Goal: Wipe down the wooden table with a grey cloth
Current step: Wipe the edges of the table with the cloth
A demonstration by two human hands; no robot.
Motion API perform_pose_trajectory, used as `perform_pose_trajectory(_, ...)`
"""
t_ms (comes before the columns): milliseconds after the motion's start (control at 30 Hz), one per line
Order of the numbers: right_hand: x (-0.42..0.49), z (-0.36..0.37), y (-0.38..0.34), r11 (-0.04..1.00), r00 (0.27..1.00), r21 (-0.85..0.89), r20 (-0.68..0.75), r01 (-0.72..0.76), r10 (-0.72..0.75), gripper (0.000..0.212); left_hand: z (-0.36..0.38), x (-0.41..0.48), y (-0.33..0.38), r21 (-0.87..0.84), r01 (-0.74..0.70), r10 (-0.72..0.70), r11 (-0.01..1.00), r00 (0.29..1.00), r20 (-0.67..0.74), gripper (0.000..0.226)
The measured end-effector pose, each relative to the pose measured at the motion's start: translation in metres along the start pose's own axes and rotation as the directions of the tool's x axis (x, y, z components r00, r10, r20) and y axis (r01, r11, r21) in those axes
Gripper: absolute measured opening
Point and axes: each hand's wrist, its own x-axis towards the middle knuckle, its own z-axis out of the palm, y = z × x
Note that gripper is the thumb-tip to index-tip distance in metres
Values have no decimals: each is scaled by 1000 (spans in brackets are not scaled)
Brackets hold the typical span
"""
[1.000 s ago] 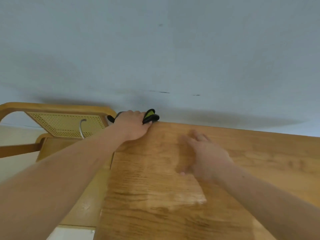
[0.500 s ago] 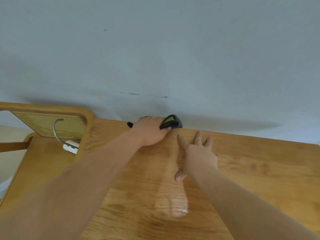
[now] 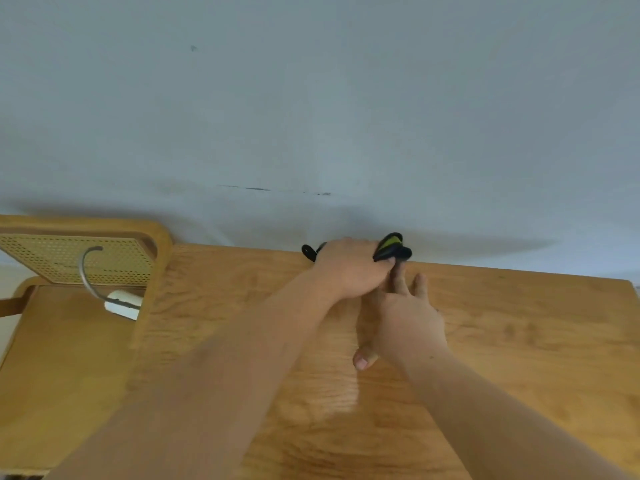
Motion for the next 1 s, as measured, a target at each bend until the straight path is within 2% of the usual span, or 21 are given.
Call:
perform_pose_trajectory(67, -4, -1, 3, 1000, 1000, 9, -21, 20, -19, 146, -16, -6, -23, -50, -2, 7, 999, 994, 110, 36)
perform_pose_trajectory(133, -6, -2, 3, 1000, 999, 13, -38, 27, -27, 146, -32, -14, -58, 19, 80, -82, 997, 982, 173, 41)
perform_pose_trajectory(233, -7, -3, 2, 1000, 999, 21, -38, 20, -19, 145, -45, -21, -102, 208, 272, -303, 940, 943, 137, 51)
perform_pose_trajectory(300, -6, -4, 2, 1000, 999, 20, -33, 16, -15, 145, -42, -18, -98, 256, 340, -372, 905, 924, 89, 53)
perform_pose_trajectory(367, -5, -5, 1, 1000, 999, -1, -27, 22, -22, 146, -24, -15, -69, 270, 271, -279, 924, 960, -9, 49)
perform_pose_trajectory(433, -4, -4, 1, 1000, 999, -3, -30, 25, -25, 146, -1, -14, -30, 135, 77, -60, 988, 990, -128, 41)
perform_pose_trajectory(500, -3, -2, 3, 999, 998, 7, -44, 40, -40, 146, 10, -12, -5, -33, -63, 58, 997, 987, -152, 35)
perform_pose_trajectory(533, -4, 1, 7, 998, 996, 14, -58, 62, -61, 146, 9, -8, -1, -98, -66, 55, 993, 992, -110, 34)
perform_pose_trajectory(633, -13, 9, 23, 983, 978, 58, -125, 175, -167, 131, -5, -4, -9, -197, 86, -71, 977, 994, 81, 37)
perform_pose_trajectory(700, -22, 8, 41, 954, 959, 138, -140, 265, -246, 113, -7, -4, -16, -60, 184, -179, 981, 981, 77, 43)
perform_pose_trajectory(767, -32, -4, 71, 915, 953, 272, -141, 298, -269, 102, 2, -1, -11, 172, 265, -267, 949, 964, -15, 44)
perform_pose_trajectory(800, -37, -10, 90, 907, 954, 300, -147, 295, -262, 101, 8, 1, -1, 242, 307, -301, 920, 951, -63, 45)
perform_pose_trajectory(867, -42, -21, 137, 944, 960, 222, -188, 245, -205, 104, 25, 8, 32, 267, 329, -307, 906, 944, -124, 47)
perform_pose_trajectory(933, -42, -27, 188, 993, 979, 84, -190, 88, -71, 121, 42, 18, 78, 216, 227, -204, 950, 971, -125, 46)
perform_pose_trajectory(1000, -43, -25, 235, 995, 987, 26, -129, -92, 94, 139, 55, 27, 119, 133, 65, -54, 989, 995, -88, 33)
